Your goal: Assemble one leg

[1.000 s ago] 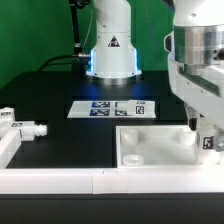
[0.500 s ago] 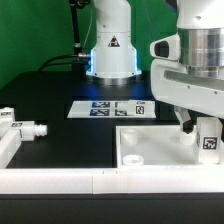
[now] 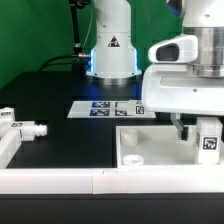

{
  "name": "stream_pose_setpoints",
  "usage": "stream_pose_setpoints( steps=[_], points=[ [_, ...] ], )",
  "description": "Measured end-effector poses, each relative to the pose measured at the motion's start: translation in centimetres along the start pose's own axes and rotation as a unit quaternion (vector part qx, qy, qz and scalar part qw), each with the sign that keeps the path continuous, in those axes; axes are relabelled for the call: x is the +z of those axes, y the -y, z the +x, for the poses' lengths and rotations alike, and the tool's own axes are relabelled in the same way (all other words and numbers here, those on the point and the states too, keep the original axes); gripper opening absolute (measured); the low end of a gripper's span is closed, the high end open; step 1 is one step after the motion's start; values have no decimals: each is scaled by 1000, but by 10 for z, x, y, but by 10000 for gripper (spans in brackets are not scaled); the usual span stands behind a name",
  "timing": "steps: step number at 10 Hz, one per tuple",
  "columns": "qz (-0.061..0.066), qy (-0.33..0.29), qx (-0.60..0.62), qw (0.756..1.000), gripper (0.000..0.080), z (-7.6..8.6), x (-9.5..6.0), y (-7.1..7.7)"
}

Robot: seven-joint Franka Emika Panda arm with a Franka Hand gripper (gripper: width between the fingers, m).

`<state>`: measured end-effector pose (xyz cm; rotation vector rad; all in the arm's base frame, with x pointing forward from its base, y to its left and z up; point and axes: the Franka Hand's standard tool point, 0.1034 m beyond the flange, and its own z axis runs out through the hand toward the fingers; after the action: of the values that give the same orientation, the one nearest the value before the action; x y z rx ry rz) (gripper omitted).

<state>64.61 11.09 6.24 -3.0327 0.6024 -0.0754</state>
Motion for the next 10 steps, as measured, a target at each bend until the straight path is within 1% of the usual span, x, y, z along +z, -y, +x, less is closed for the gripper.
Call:
stream_pose_setpoints(
  steps=[1, 2, 3, 4, 5, 6, 7, 8, 9, 10],
  points=[
    [0, 0, 8, 1000, 549, 0, 0, 0],
    [0, 0, 46, 999, 366, 0, 1, 0],
    [-1, 0, 88, 996, 284, 0, 1, -1],
    [-1, 0, 118, 993, 284, 0, 1, -1],
    [-2, 0, 178, 984, 284, 0, 1, -2],
    [-4, 1, 251, 968, 284, 0, 1, -3],
    [-9, 12, 331, 944, 284, -1, 1, -4],
    [-14, 27, 417, 908, 284, 1, 0, -6],
    [-8, 37, 496, 868, 284, 2, 1, -6],
    [-9, 44, 570, 821, 284, 2, 0, -6]
  ],
)
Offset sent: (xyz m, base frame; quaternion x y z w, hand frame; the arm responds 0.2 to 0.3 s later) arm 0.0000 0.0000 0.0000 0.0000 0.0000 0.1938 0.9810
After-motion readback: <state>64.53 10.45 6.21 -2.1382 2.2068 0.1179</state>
